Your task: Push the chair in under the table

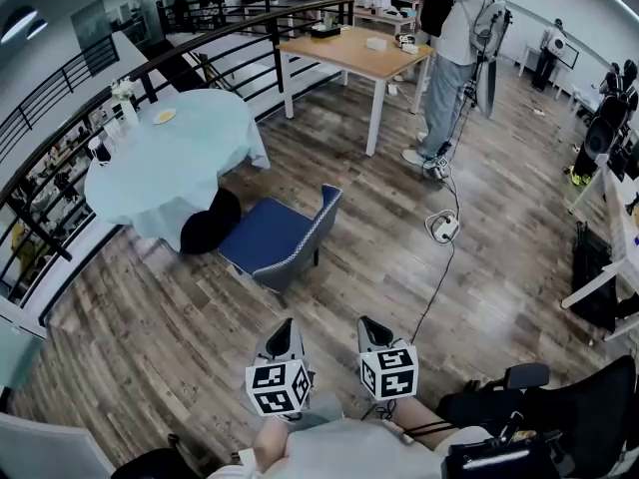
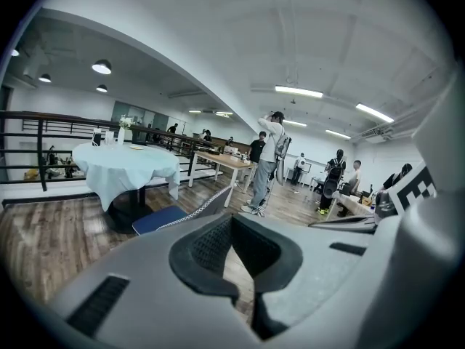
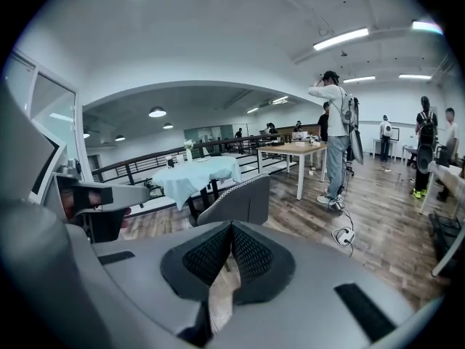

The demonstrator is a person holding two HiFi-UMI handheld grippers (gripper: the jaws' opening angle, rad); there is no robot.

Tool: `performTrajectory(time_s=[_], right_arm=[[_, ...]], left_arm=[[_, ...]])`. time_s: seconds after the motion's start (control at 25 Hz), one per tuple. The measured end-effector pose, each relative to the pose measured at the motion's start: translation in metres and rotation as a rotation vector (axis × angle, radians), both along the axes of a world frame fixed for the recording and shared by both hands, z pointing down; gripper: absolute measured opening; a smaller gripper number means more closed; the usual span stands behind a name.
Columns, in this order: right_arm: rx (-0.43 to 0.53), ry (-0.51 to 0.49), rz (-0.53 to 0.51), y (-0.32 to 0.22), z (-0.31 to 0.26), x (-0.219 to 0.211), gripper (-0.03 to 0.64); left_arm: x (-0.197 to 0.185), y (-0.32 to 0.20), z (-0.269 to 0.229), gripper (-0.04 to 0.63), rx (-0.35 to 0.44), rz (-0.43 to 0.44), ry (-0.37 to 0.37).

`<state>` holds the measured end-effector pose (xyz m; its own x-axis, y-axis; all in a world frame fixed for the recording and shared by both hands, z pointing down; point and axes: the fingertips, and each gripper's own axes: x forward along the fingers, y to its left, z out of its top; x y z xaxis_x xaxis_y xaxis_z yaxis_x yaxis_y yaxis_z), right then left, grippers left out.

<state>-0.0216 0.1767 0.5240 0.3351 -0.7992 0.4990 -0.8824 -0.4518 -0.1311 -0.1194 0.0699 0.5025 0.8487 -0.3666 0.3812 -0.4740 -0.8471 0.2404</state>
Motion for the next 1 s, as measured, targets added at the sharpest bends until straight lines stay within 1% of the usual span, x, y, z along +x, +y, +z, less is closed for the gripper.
performTrajectory(time_s=[0.4,0.72,1.0], right_arm=[[0.011,-0.003,0.004,-0.021,0.005,0.031,0.017],[-0.002,0.003,0.012,-0.046,0.009,0.076,0.017],[-0.015,-0.001,-0.004,-0.077,0.011,0.116,0.017]], left_arm=[[0.032,-0.024,0.007,0.003,0.005,-0.003,-0.011],[0.084,-0.052,0.008,0.003,0.005,0.015,0.005],[0.123,-0.079,0.012,0.003,-0.006,0.010,-0.002]])
